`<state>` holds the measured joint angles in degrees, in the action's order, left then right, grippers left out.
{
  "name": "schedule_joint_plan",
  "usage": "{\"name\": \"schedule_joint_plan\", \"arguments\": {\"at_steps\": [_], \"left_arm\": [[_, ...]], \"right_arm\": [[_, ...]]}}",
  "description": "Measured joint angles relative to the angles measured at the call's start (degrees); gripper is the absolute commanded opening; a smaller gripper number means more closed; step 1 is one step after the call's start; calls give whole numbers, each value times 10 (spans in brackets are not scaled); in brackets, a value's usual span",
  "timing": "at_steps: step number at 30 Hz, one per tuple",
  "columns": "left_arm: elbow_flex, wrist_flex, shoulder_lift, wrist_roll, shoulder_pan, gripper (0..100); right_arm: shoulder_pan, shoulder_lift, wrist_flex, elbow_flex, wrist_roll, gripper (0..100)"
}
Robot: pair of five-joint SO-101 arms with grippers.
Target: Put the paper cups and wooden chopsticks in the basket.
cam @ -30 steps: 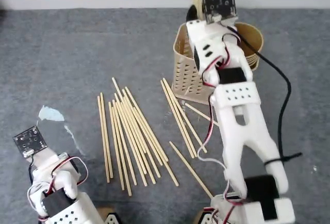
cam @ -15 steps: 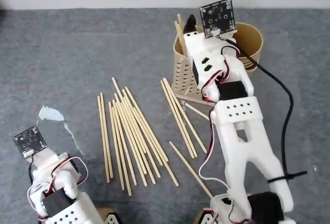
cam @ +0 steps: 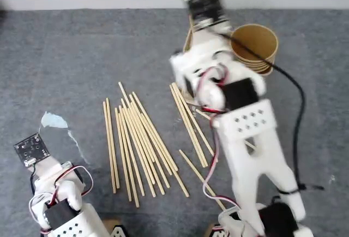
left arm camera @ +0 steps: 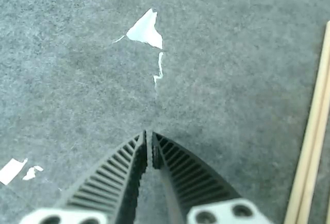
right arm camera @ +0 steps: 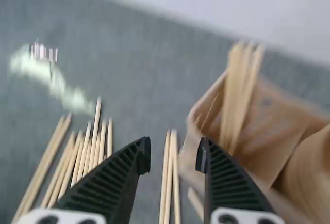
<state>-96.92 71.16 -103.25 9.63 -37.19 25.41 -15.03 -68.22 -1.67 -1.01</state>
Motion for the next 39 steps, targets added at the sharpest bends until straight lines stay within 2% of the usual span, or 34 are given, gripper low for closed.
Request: {"name": "schedule_joint_plan", "arguments": {"at_steps": [7, 19, 27, 39], "left_arm": [[0, 0, 0, 0, 0, 15], [0, 0, 0, 0, 0, 15], [0, 0, 0, 0, 0, 15], [0, 0, 0, 0, 0, 15]], "right_arm": [[47, 117, -60, 0, 0, 158], [113, 317, -21, 0, 0, 158], [149, 342, -11, 0, 0, 158], [150, 391, 4, 0, 0, 156]]}}
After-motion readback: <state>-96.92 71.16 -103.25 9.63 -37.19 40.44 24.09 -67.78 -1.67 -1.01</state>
